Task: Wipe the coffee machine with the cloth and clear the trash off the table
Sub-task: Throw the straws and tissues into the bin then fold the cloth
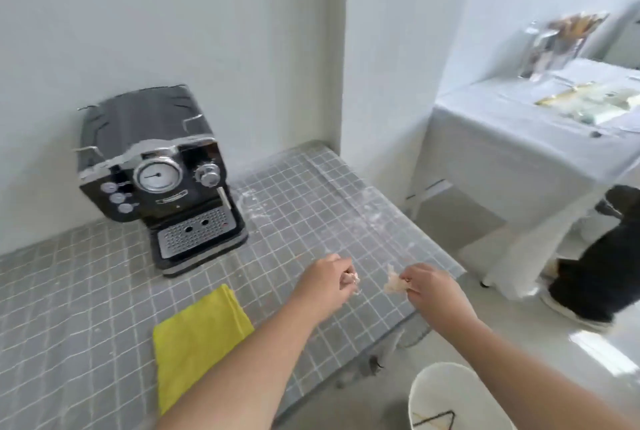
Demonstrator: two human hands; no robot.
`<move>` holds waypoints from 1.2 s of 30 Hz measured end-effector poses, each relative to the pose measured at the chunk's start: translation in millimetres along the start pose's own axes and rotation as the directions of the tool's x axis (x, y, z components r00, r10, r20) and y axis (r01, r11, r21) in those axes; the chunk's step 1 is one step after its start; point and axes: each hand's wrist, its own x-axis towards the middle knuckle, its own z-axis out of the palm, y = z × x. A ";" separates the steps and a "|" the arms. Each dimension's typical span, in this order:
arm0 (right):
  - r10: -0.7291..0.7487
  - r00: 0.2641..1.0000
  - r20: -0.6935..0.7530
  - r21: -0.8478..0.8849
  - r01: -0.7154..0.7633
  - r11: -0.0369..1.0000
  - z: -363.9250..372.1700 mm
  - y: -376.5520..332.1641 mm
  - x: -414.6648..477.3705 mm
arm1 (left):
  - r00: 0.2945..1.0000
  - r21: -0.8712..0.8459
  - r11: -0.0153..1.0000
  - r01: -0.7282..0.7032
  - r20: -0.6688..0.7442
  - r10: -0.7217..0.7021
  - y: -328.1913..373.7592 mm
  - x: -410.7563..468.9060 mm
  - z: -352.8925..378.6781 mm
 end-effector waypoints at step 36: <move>0.709 0.693 0.129 0.245 -0.715 0.654 68.5 243.3 -114.1 | 0.722 0.160 0.904 -0.397 0.662 0.201 139.6 74.3 278.9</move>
